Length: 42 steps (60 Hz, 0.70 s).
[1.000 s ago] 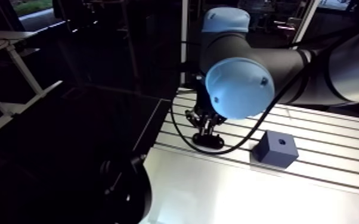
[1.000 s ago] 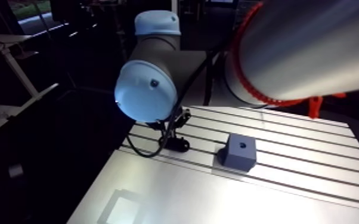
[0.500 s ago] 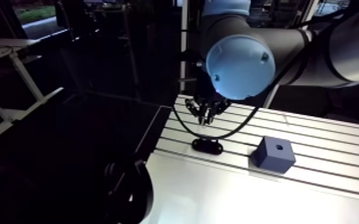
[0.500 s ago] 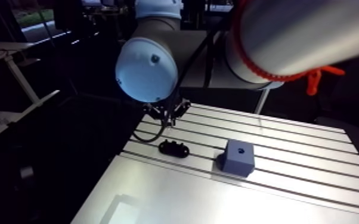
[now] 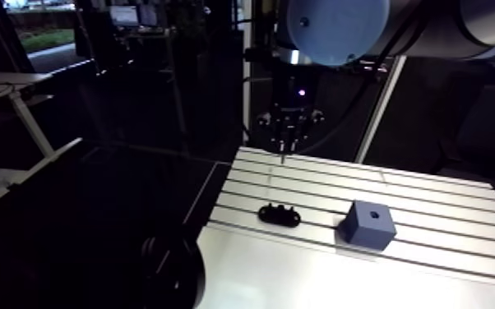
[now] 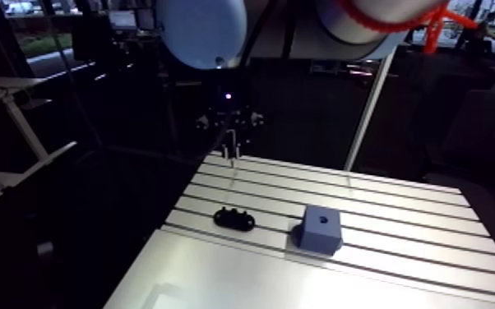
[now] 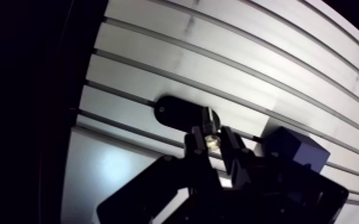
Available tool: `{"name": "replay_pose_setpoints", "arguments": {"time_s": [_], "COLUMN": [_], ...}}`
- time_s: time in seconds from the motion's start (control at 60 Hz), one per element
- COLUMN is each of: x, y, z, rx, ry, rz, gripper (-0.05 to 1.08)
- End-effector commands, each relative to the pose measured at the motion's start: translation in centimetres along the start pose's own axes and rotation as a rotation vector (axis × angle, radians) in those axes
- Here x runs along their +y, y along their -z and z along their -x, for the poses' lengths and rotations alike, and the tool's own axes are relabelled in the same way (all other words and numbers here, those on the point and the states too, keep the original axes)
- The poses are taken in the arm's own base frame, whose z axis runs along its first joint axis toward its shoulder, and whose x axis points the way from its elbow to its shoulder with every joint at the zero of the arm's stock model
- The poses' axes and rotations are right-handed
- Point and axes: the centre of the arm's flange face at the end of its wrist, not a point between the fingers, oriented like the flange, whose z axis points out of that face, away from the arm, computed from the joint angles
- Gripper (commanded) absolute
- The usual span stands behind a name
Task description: Pick up the M10 bolt and insert it into the hex recess until seated.
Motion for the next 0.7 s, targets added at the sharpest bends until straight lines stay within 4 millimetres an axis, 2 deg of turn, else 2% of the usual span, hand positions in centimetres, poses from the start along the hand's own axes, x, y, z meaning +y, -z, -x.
{"name": "replay_pose_setpoints", "arguments": {"time_s": [0.017, 0.167, 0.233, 0.25, 0.267, 0.3, 0.35, 0.383, 0.433, 0.45, 0.467, 0.5, 0.617, 0.7], "x": [2.3, 3.7, 5.2, 6.4, 6.4, 9.3, 10.3, 12.2, 13.3, 14.5, 14.5, 16.1, 16.6, 17.2], "y": [4.0, 6.5, 7.8, 8.4, 8.4, 9.2, 9.5, 10.3, 10.4, 10.6, 10.6, 10.5, 10.9, 10.5], "z": [-0.8, -1.5, -1.9, -2.0, -2.0, -1.8, -1.7, -1.4, -1.3, -1.2, -1.2, -1.1, -1.2, -1.2], "rx": [-0.031, -0.047, -0.051, -0.060, -0.060, -0.100, -0.131, -0.176, -0.190, -0.193, -0.193, -0.197, -0.200, -0.235], "ry": [-0.027, -0.036, -0.035, -0.041, -0.041, -0.045, -0.034, -0.007, 0.002, 0.009, 0.009, 0.021, 0.057, 0.109], "rz": [-0.002, -0.002, -0.003, -0.005, -0.005, -0.019, -0.028, -0.048, -0.052, -0.056, -0.056, -0.062, -0.049, -0.018], "gripper": [1.06, 1.06, 1.06, 1.06, 1.06, 1.06, 1.06, 1.07, 1.07, 1.07, 1.07, 1.07, 1.07, 1.08]}}
